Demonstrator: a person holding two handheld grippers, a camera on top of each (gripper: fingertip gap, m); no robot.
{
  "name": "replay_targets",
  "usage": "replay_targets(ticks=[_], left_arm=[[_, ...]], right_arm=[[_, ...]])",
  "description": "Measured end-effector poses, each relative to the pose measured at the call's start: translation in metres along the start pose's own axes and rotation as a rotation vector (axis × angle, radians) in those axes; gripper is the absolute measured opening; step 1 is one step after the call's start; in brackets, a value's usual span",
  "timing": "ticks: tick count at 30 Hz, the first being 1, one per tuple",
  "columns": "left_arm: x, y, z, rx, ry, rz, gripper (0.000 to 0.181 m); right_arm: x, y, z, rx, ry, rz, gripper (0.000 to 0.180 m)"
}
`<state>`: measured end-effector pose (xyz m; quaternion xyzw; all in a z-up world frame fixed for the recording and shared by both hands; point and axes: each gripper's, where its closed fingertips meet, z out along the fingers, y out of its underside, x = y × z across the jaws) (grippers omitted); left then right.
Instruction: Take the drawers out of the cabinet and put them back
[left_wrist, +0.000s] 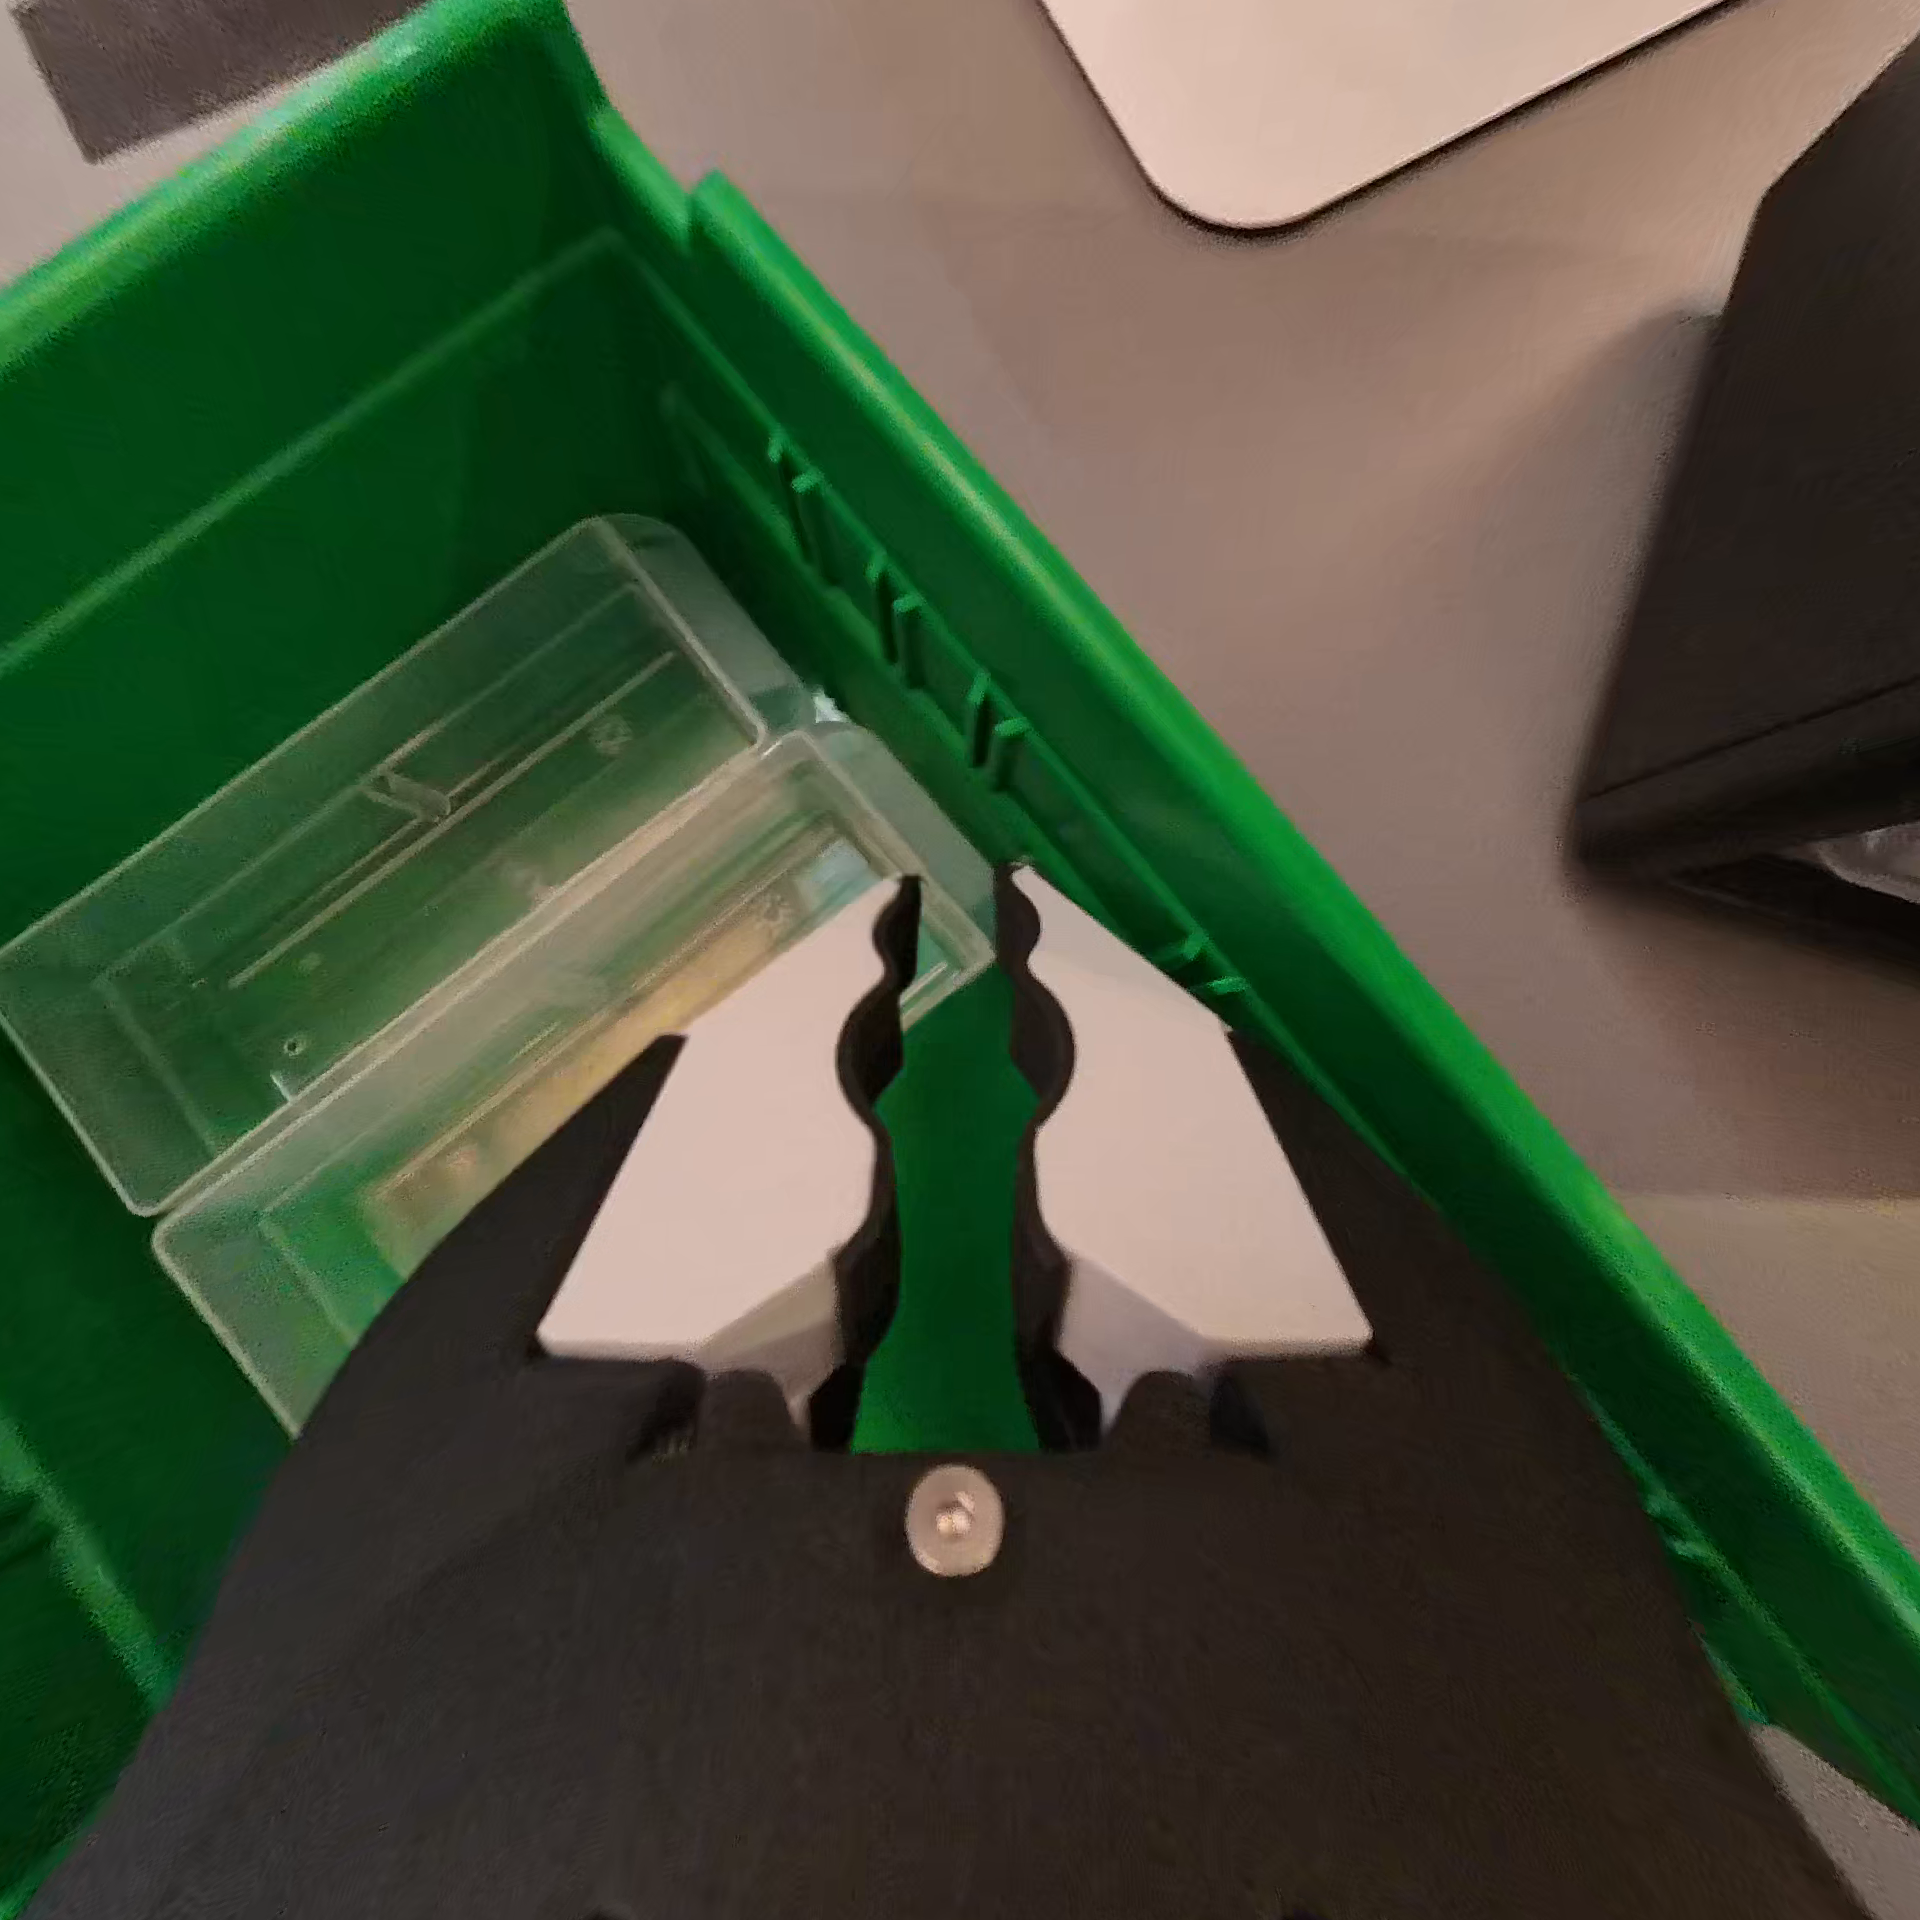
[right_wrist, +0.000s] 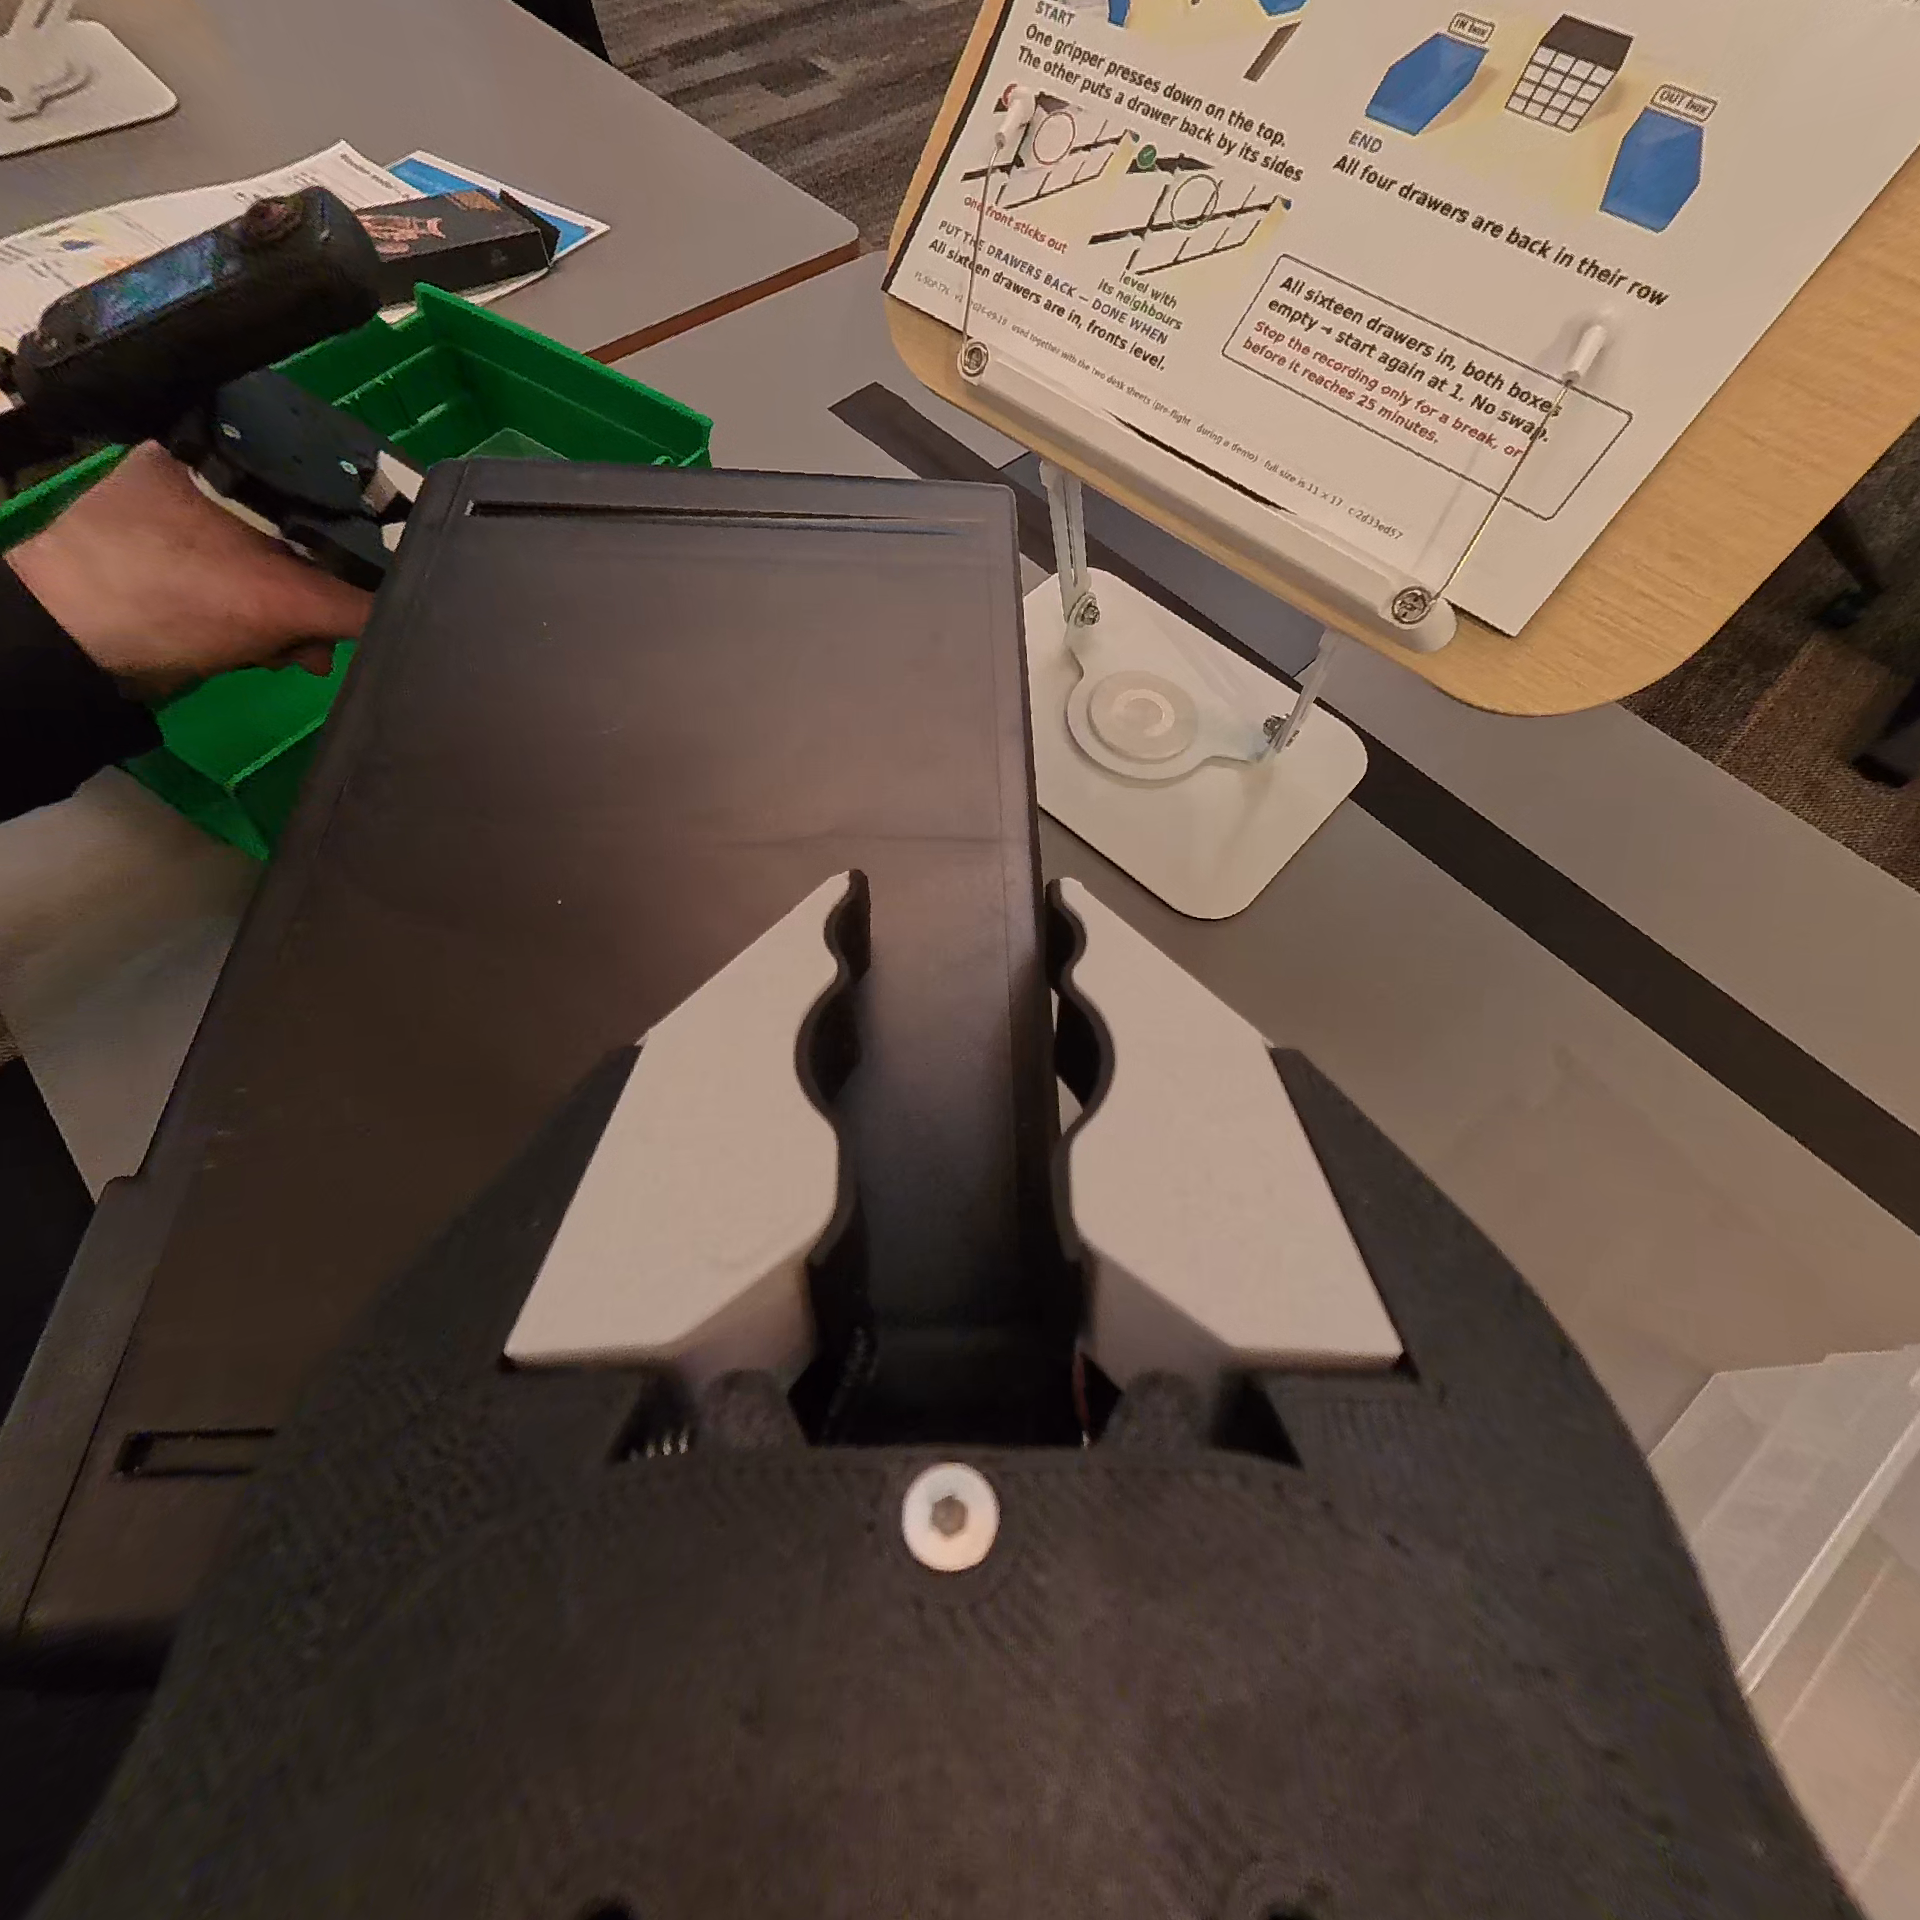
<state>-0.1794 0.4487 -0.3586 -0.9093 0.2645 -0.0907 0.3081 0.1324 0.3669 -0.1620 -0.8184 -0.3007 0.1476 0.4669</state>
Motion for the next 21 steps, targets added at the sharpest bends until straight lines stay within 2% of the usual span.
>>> replay_targets(ticks=[3,7,9,11,14,15,18,21], left_arm=[[0.001,0.008,-0.007,-0.063,0.006,0.036,0.011],[0.001,0.039,-0.032,-0.225,0.064,0.075,0.006],[-0.002,0.036,-0.041,-0.186,0.064,0.094,0.017],[-0.004,0.027,-0.042,-0.138,0.054,0.076,0.039],[-0.013,0.030,-0.028,-0.201,-0.020,0.097,0.052],[-0.014,0.031,-0.021,-0.211,-0.031,0.105,0.048],[-0.012,0.034,-0.004,-0.237,-0.027,0.098,0.021],[-0.006,0.034,-0.005,-0.237,-0.002,0.097,0.018]], right_arm=[[0.000,0.000,0.000,0.000,-0.002,0.000,0.032],[0.000,0.000,0.000,0.002,-0.002,-0.002,0.032],[0.000,0.000,0.000,0.001,-0.003,-0.003,0.032],[0.000,0.000,0.000,0.000,-0.004,-0.004,0.032],[0.000,0.000,0.000,0.001,-0.004,-0.002,0.032],[0.000,0.000,0.000,0.001,-0.004,-0.002,0.032],[0.000,0.000,0.000,0.002,-0.004,-0.001,0.032],[0.000,0.000,0.000,0.001,-0.006,0.001,0.032]])
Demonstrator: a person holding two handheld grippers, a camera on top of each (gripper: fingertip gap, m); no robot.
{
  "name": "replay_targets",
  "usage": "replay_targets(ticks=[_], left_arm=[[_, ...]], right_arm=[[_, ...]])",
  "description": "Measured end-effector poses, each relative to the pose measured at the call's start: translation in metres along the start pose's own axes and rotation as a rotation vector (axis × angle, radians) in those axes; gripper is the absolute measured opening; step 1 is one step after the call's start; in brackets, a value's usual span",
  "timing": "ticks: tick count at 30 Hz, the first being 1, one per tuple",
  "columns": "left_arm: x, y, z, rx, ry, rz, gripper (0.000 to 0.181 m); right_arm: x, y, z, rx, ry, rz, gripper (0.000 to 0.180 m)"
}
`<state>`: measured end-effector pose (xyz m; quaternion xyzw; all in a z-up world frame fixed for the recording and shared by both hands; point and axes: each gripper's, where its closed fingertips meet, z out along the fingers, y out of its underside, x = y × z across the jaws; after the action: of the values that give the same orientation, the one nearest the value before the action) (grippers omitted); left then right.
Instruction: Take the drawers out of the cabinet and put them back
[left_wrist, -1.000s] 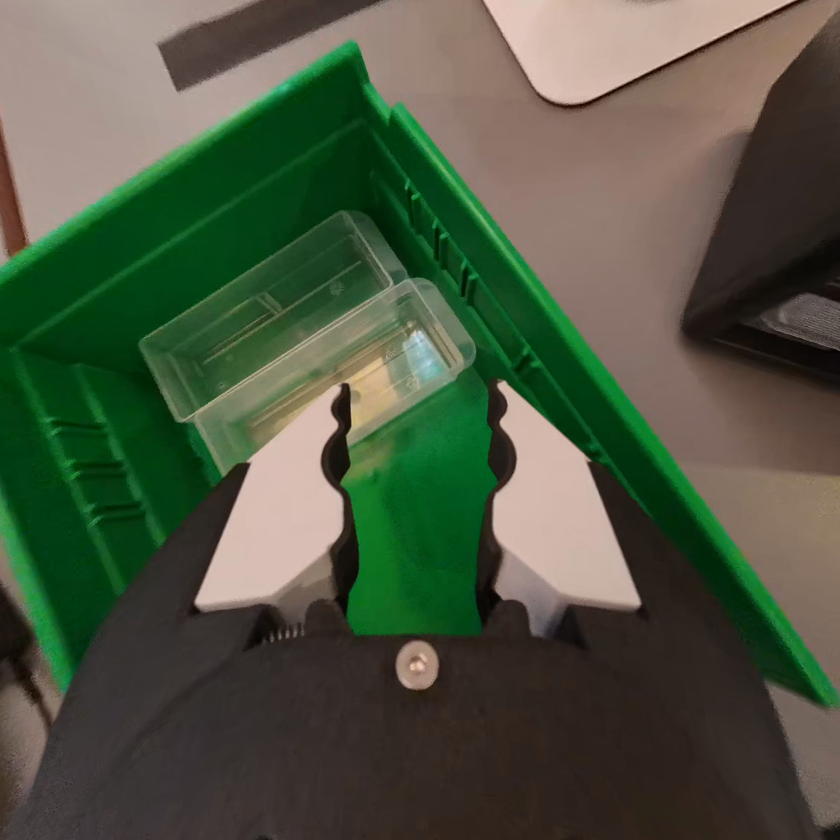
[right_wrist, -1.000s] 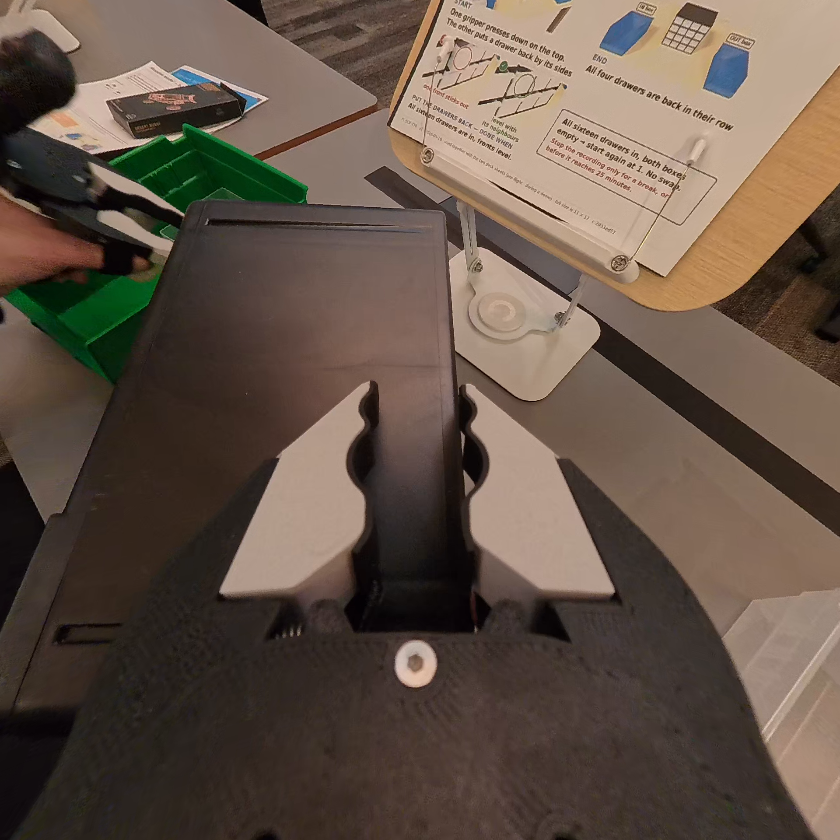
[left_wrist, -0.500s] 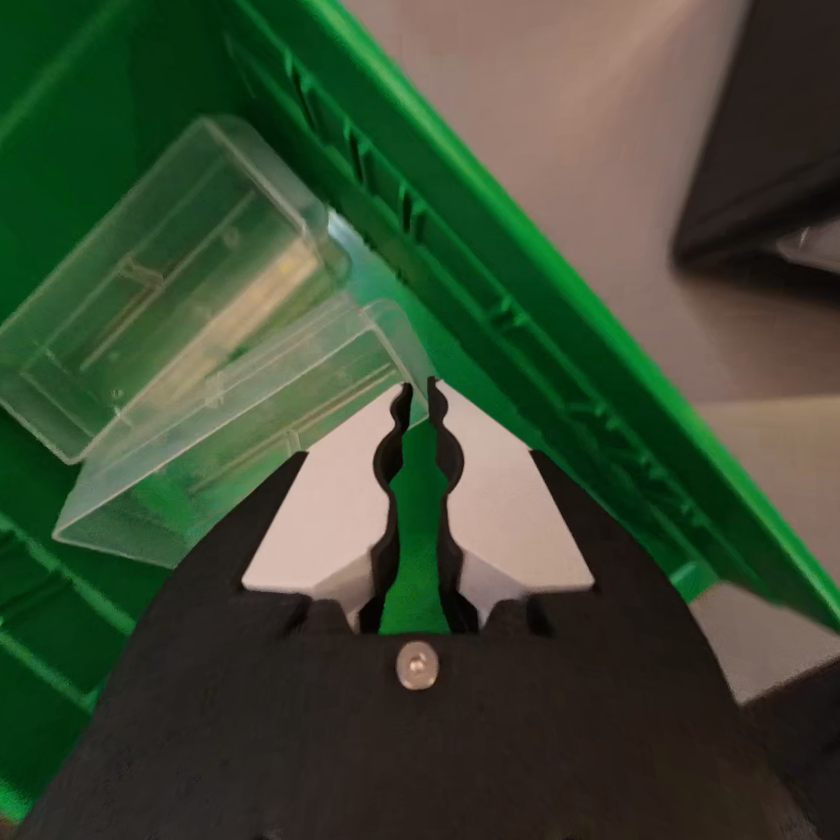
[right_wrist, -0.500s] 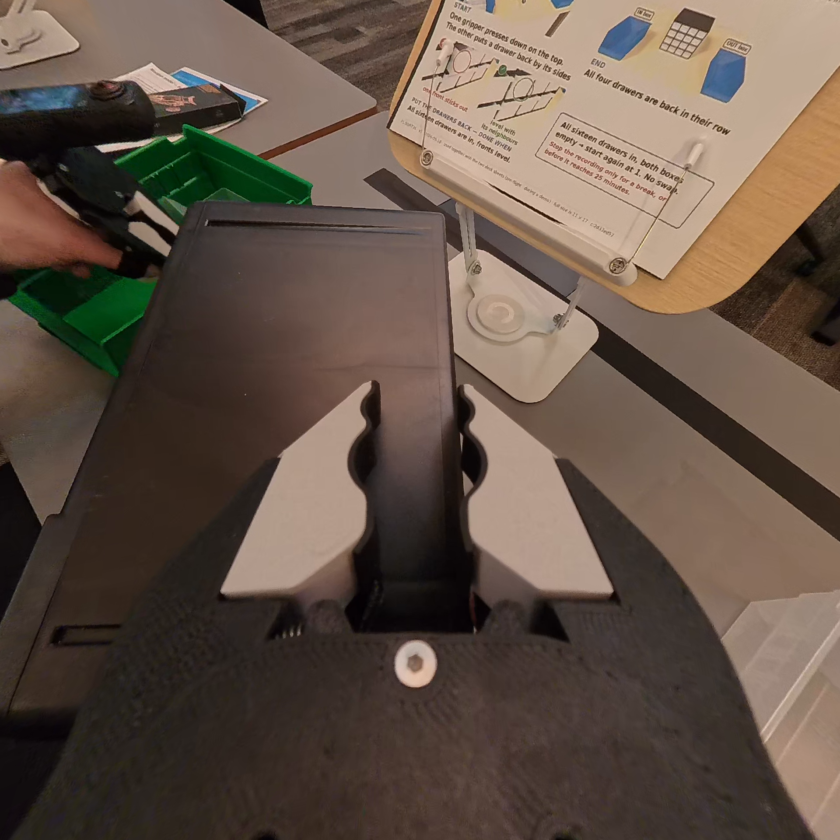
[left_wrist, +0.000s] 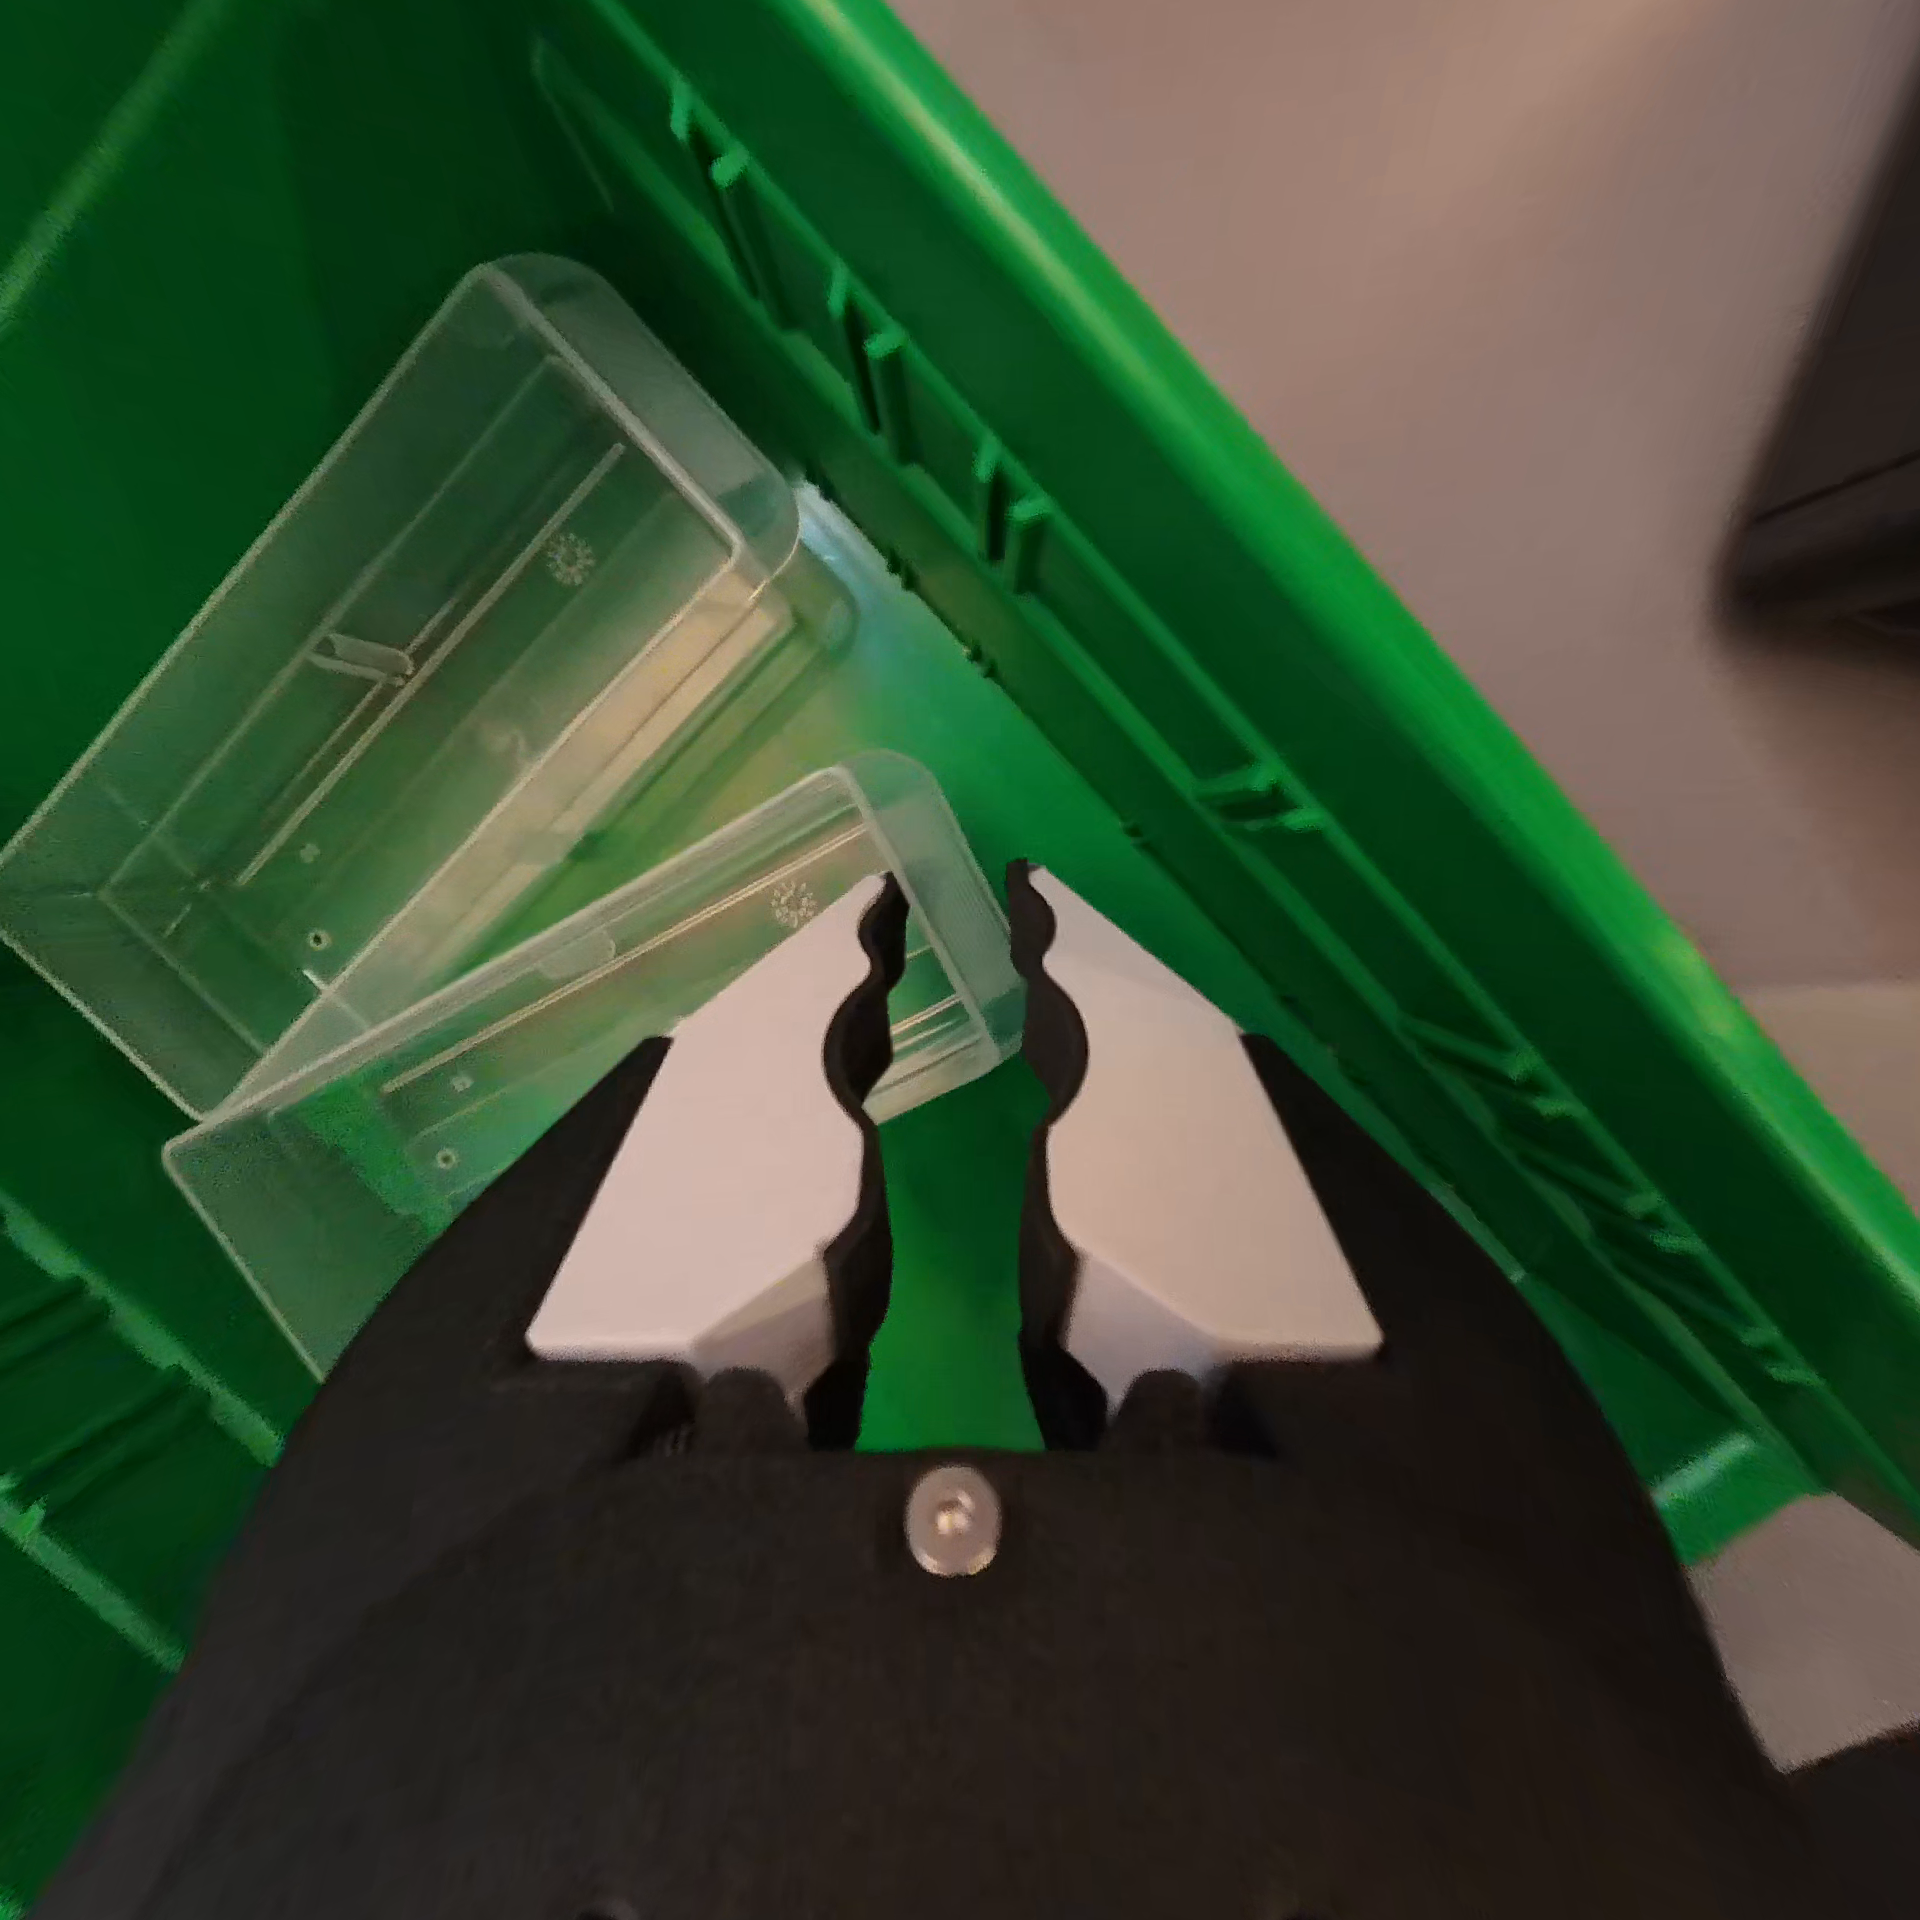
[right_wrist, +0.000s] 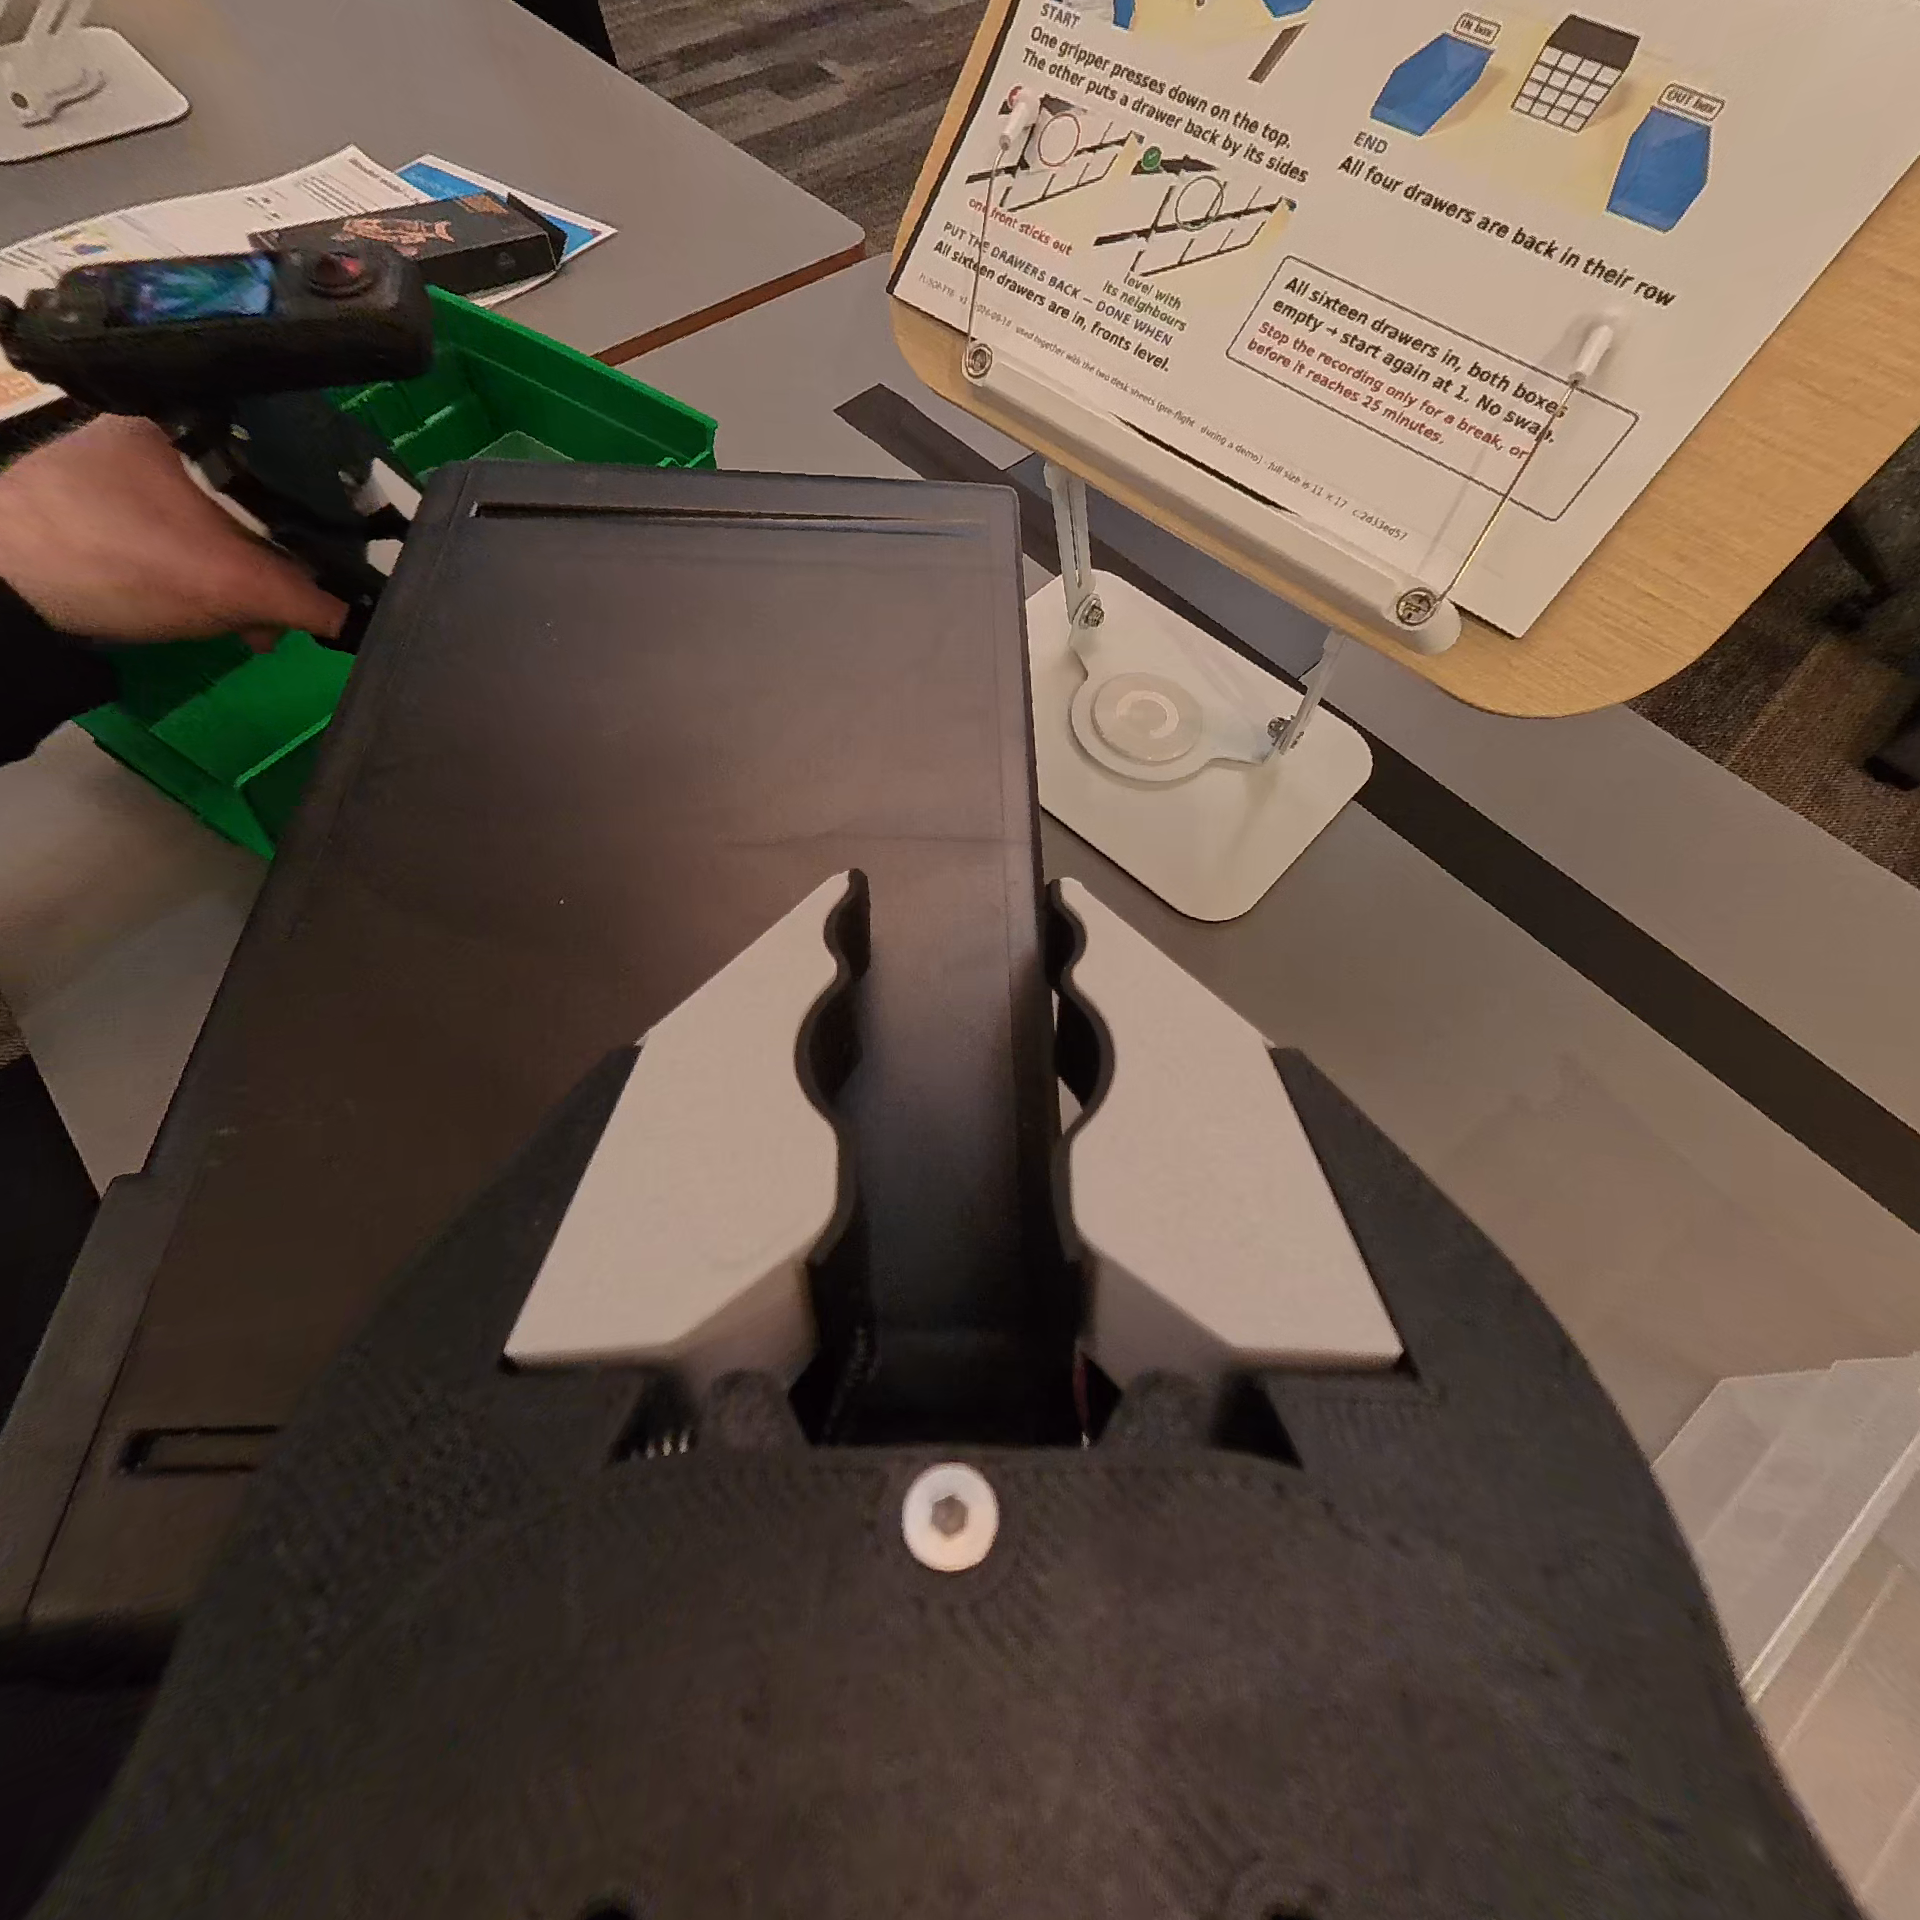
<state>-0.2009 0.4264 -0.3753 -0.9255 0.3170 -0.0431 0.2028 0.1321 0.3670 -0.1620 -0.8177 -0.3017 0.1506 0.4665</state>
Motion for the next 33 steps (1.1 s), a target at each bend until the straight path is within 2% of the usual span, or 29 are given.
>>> replay_targets(ticks=[3,10,14,18,20,25,28,31,33], left_arm=[[0.009,0.007,-0.019,0.008,0.007,0.044,0.017],[0.061,0.015,-0.106,0.132,-0.017,0.261,0.012],[0.111,0.021,-0.148,0.152,-0.009,0.451,0.012],[0.193,0.041,-0.176,0.187,0.145,0.799,0.012],[0.232,0.068,-0.172,0.147,0.257,0.983,0.012],[0.268,0.123,-0.134,-0.048,0.421,1.175,0.012],[0.264,0.143,-0.104,-0.156,0.450,1.242,0.012],[0.242,0.151,-0.080,-0.220,0.384,1.281,0.013],[0.235,0.148,-0.079,-0.192,0.367,1.219,0.028]], right_arm=[[0.000,0.000,0.000,0.001,-0.002,-0.001,0.032],[0.000,0.000,0.000,0.002,-0.002,-0.002,0.032],[0.000,0.000,0.000,0.002,-0.001,0.000,0.032],[0.000,0.000,0.000,0.000,-0.002,0.001,0.032],[0.000,0.000,0.000,-0.001,-0.001,0.001,0.032],[0.000,0.000,0.000,-0.001,-0.001,0.003,0.032],[0.000,0.000,0.000,-0.001,-0.001,0.003,0.032],[0.000,0.000,0.000,-0.002,-0.001,0.004,0.032],[0.000,0.000,0.000,-0.001,-0.001,0.003,0.032]])
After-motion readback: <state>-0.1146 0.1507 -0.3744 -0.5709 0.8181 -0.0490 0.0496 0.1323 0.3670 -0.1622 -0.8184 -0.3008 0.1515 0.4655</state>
